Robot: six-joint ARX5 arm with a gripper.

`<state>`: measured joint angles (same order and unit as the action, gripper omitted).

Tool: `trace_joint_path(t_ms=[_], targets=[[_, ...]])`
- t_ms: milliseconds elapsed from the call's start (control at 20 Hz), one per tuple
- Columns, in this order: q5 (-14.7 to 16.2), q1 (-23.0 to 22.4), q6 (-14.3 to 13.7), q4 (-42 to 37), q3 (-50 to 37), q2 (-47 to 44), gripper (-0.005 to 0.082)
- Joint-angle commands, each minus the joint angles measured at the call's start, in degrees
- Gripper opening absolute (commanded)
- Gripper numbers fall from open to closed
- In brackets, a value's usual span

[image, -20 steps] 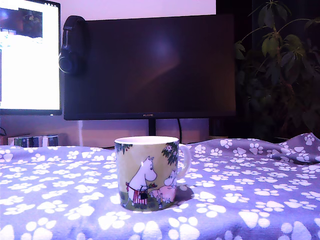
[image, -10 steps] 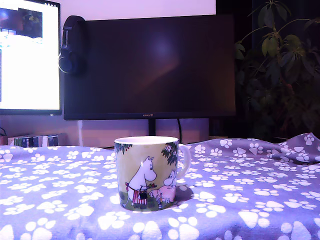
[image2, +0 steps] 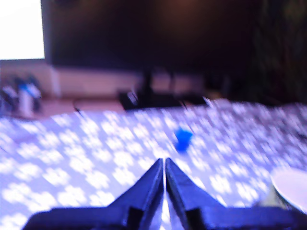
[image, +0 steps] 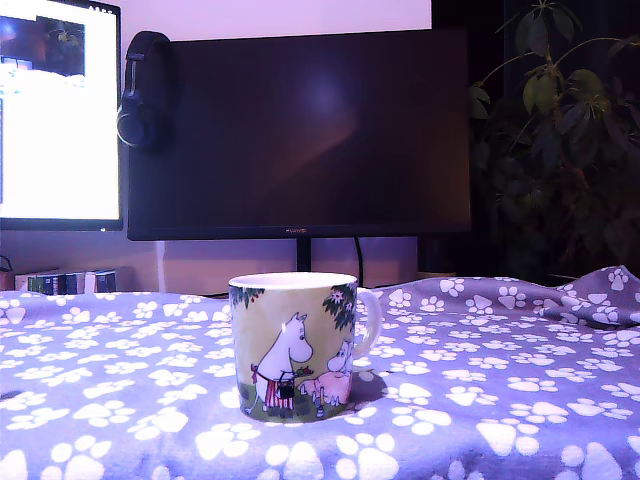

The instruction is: Pick up the coffee capsules on the table and drop them inside the coffee cup

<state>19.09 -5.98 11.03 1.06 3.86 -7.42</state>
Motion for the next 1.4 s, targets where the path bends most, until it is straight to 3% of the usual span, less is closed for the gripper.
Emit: trace_joint_path(t_ms=[0, 200, 250, 350, 400, 550, 600, 650, 1050, 1350], targets=[[0.15, -1.07, -0.48, -2.47, -0.72, -2.58, -0.0024], [-0.07, -3.58, -3.08, -7.17, -0.72, -9.53, -0.0024], [-0.07, -3.93, -6.16, -7.72, -0.72, -11.15, -0.0024], [-0.02, -4.50, -7.13, -9.99, -0.72, -14.21, -0.0011], [-0.04, -4.83, -7.13, -11.45, -0.72, -15.58, 0.0071], [-0.07, -5.57, -7.10, -16.09, -0.72, -19.32, 0.0599], [-0.09, -5.62, -7.13, -16.72, -0.72, -20.52, 0.0695], [-0.07, -5.66, -7.13, -17.22, -0.72, -21.84, 0.0731], [0.00, -5.77, -7.23, -24.79, -0.72, -31.15, 0.0730], [2.97, -5.77, -8.50, -32.20, -0.72, -38.16, 0.0730]])
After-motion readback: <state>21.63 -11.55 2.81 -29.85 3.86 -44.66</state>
